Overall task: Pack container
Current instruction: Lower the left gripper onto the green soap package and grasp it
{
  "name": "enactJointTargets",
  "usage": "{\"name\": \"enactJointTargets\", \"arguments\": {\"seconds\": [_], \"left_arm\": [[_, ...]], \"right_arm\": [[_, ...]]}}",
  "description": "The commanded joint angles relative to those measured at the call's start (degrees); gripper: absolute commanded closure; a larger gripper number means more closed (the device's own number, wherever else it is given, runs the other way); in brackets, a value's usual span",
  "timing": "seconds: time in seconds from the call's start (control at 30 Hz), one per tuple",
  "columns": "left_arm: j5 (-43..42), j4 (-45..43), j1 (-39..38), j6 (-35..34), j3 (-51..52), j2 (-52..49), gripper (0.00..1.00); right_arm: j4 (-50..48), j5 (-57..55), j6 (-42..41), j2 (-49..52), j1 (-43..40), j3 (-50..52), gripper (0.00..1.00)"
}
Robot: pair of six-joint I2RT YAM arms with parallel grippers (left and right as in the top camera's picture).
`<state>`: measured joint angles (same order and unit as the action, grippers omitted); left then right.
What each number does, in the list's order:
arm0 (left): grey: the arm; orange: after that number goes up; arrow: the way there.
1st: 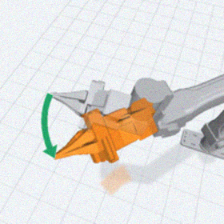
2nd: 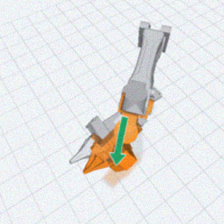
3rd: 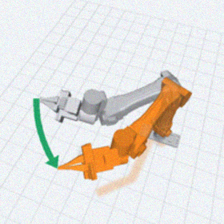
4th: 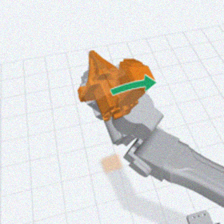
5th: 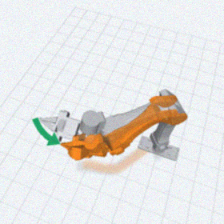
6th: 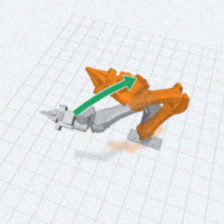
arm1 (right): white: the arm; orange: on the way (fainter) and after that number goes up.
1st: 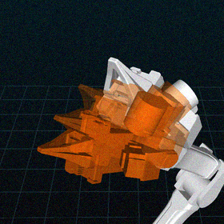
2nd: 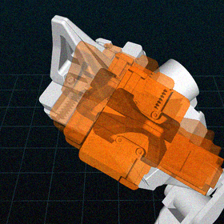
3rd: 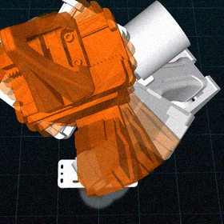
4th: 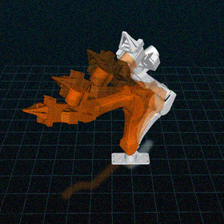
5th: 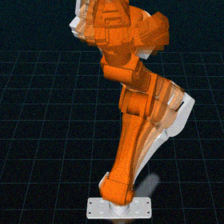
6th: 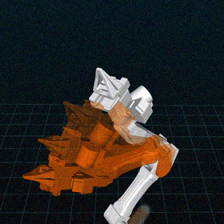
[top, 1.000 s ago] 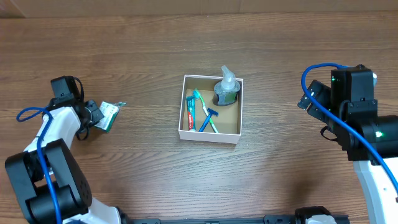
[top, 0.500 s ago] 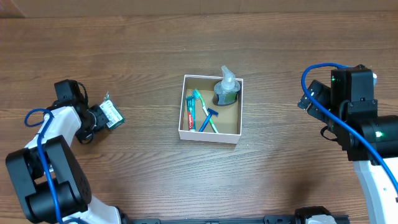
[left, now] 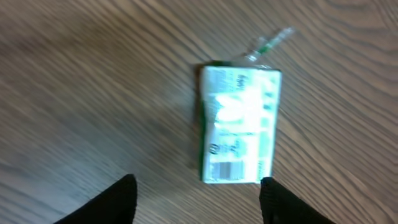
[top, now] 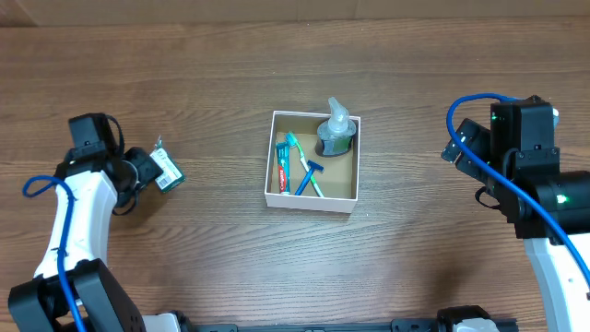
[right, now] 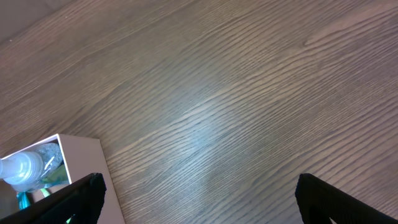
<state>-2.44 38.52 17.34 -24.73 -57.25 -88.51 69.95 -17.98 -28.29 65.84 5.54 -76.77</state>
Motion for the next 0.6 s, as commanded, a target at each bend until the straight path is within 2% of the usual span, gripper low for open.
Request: {"name": "enactJointTargets", "arguments": {"seconds": [0.0,0.1,0.2,0.3,0.57], "left_arm": [[-2.01,-1.16,-3.50,-0.09,-0.13,-0.44,0.21],[-1.42,-3.50,-6.64,-0.13,-0.11,-1.20,0.07],[-0.07,-6.01,-8.83,-0.46,-0.11,-2.86,0.07],[7.30,-6.21,-9.51,-2.60,-0.11,-5.92,0.07],[9.01,-8.74,-9.44,-3.19,-0.11,-13.81,0.09]], "right_arm": [[-0.20,-0.39,-0.02,-0.46,-0.33,-0.85,0.00],[-0.20,-0.39,-0.02,-0.46,-0.33,-0.85,0.00],[-0.20,-0.39,-0.02,-0.46,-0.33,-0.85,0.00],[-0.20,-0.39,-0.04,-0.46,-0.33,-0.85,0.00],[-0.20,-0.39,-0.02,-0.46,-0.33,-0.85,0.00]]}}
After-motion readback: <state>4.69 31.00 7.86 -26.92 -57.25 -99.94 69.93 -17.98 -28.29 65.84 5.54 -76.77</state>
